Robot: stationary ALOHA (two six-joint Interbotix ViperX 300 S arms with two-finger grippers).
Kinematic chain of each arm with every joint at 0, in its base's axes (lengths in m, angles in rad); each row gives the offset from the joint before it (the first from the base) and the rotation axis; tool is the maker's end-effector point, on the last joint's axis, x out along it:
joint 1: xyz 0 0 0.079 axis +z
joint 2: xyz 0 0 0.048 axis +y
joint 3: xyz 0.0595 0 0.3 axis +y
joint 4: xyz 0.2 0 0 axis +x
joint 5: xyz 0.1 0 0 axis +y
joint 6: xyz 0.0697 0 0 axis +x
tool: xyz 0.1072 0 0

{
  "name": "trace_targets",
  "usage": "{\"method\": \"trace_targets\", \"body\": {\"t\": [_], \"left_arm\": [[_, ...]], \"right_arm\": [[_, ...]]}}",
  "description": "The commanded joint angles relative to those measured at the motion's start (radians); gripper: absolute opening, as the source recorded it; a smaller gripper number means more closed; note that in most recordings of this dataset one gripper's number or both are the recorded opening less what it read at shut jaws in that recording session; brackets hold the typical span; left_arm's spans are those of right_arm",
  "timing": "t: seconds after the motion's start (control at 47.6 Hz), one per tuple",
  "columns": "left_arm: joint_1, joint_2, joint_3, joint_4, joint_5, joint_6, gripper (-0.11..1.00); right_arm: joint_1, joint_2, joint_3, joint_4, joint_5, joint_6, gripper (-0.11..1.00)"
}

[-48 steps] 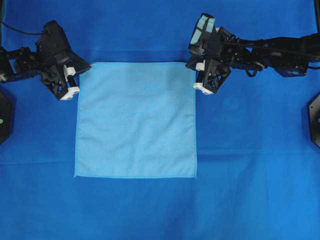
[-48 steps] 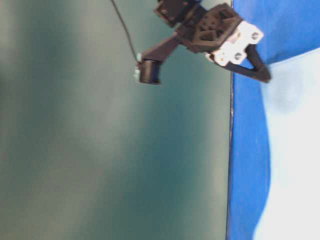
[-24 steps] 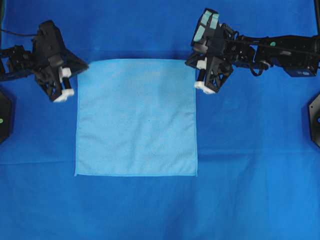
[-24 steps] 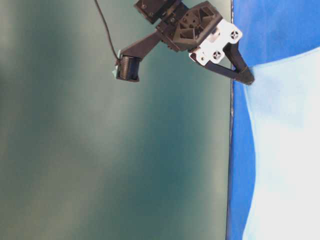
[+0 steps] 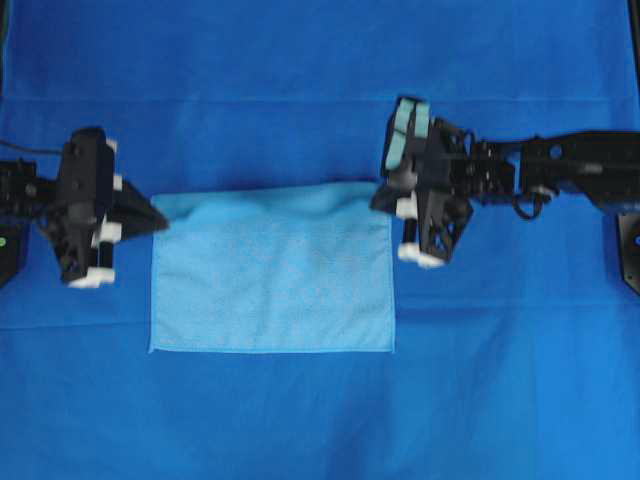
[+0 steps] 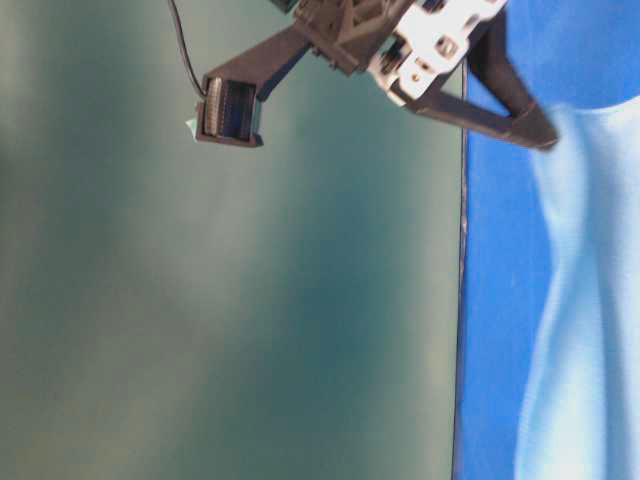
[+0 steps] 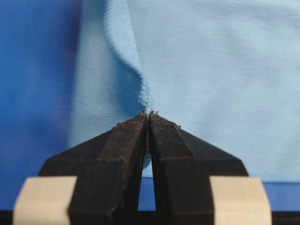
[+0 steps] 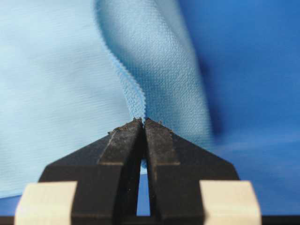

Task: Fold the light blue towel.
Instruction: 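Pull the top edge down toward the bottom edge with both grippers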

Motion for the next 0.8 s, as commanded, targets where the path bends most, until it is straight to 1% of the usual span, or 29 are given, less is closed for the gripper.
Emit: {"method": "trace_targets", "body": {"t": [0.0,0.105,0.21,0.315,0.421,0.526,0.631,0.778], "left_arm": [[-0.078,0.003,-0.012,-0.002,0.000,-0.052,0.02],[-0.156,0.023,-0.018,-0.002,-0.002,-0.118,0.02],[-0.236,0.060,-0.032,-0.002,-0.005,-0.178,0.02],[-0.301,0.100,-0.052,-0.002,-0.005,-0.221,0.02],[-0.348,0.137,-0.071,-0.002,-0.005,-0.252,0.02],[-0.370,0.173,-0.086,-0.002,-0.006,-0.258,0.02],[-0.370,0.199,-0.092,-0.002,-0.012,-0.258,0.02],[-0.370,0.221,-0.094,-0.002,-0.041,-0.258,0.02]], "right_arm": [[0.049,-0.025,-0.005,0.011,0.006,0.020,0.02],[0.109,-0.025,0.000,0.011,0.009,0.063,0.02],[0.166,-0.023,0.006,0.012,0.005,0.120,0.02],[0.216,-0.017,0.006,0.012,-0.003,0.164,0.02],[0.255,-0.002,0.002,0.012,-0.021,0.199,0.02],[0.270,0.015,-0.003,0.012,-0.038,0.225,0.02],[0.270,0.038,-0.011,0.012,-0.041,0.250,0.02],[0.272,0.057,-0.021,0.012,-0.038,0.262,0.02]]}}
